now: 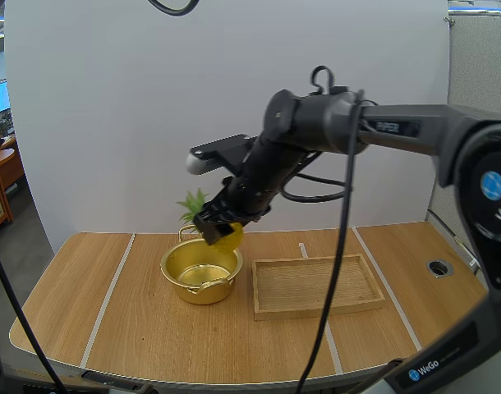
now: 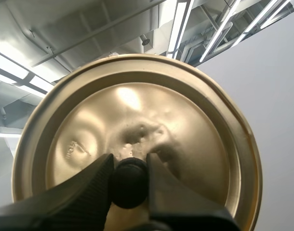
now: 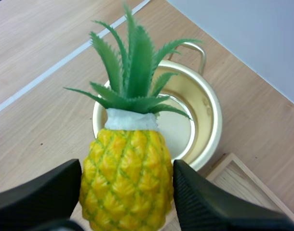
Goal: Open the pot, put the pineapple inside, and close it
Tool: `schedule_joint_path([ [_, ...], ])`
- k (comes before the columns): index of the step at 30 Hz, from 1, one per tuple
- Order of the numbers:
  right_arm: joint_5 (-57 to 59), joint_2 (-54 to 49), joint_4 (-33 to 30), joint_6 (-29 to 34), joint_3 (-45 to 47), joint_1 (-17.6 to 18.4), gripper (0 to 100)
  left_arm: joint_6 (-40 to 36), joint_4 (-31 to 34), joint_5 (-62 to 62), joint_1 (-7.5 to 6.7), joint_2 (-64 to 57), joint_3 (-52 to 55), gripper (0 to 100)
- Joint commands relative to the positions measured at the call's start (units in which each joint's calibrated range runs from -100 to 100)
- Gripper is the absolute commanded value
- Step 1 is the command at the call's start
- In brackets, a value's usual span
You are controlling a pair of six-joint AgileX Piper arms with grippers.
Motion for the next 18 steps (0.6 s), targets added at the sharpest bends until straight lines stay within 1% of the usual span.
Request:
schedule_joint_path([
  [1,-1.49,6.32,0.36,0.64,-4.20,2.56,0,-0.52,-0.07,-1.95,-0.11,-0.03,-0.36,0],
  [4,-2.81,9.19,0.36,0.42,-4.96,2.62,0,-0.52,-0.07,-1.95,-0.11,-0.03,-0.36,0],
  [11,-9.05,15.27,-2.44,0.42,-5.12,2.62,0,-0.52,-0.07,-1.95,-0.11,-0.03,-0.36,0],
  [18,-14.37,20.58,-2.91,0.42,-5.27,2.62,0,-0.52,-0.07,-1.95,-0.11,-0.03,-0.36,0],
])
